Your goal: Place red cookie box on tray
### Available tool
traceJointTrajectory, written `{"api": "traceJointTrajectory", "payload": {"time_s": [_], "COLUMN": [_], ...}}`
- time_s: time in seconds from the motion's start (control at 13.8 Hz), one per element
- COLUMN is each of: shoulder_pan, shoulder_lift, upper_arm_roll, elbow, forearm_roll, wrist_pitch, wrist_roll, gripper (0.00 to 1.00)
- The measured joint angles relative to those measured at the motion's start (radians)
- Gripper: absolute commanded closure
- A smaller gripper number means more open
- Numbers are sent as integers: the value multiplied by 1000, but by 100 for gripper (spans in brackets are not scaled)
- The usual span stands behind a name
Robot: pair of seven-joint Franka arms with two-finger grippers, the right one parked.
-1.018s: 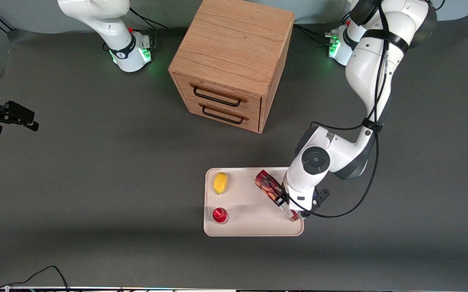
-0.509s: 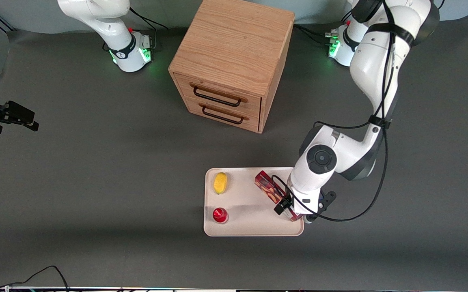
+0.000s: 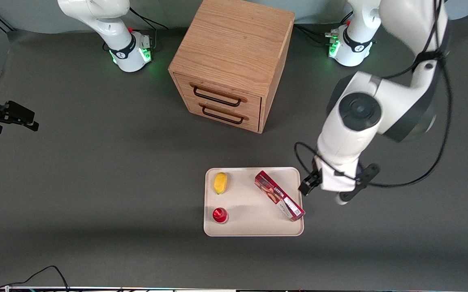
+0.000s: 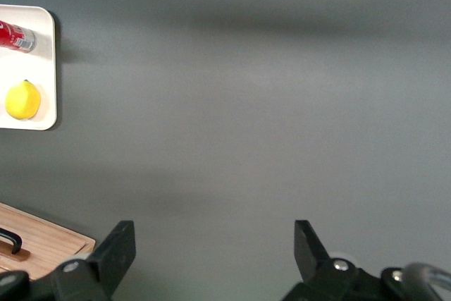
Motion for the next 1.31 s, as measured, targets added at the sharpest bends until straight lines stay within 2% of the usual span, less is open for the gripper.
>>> {"api": "traceJointTrajectory", "payload": {"time_s": [0.29, 0.65, 1.02, 1.31], "shoulder_pan": [70, 221, 397, 470], "shoulder_lift": [-154, -307, -368, -369], "upper_arm_roll": [4, 11, 16, 16], "elbow": [-1, -3, -5, -15], "forearm_roll": [-64, -126, -193, -199], "wrist_pitch": [-228, -426, -512, -517], "wrist_roll": [197, 489, 768, 874], "gripper": [0, 0, 0, 0]}}
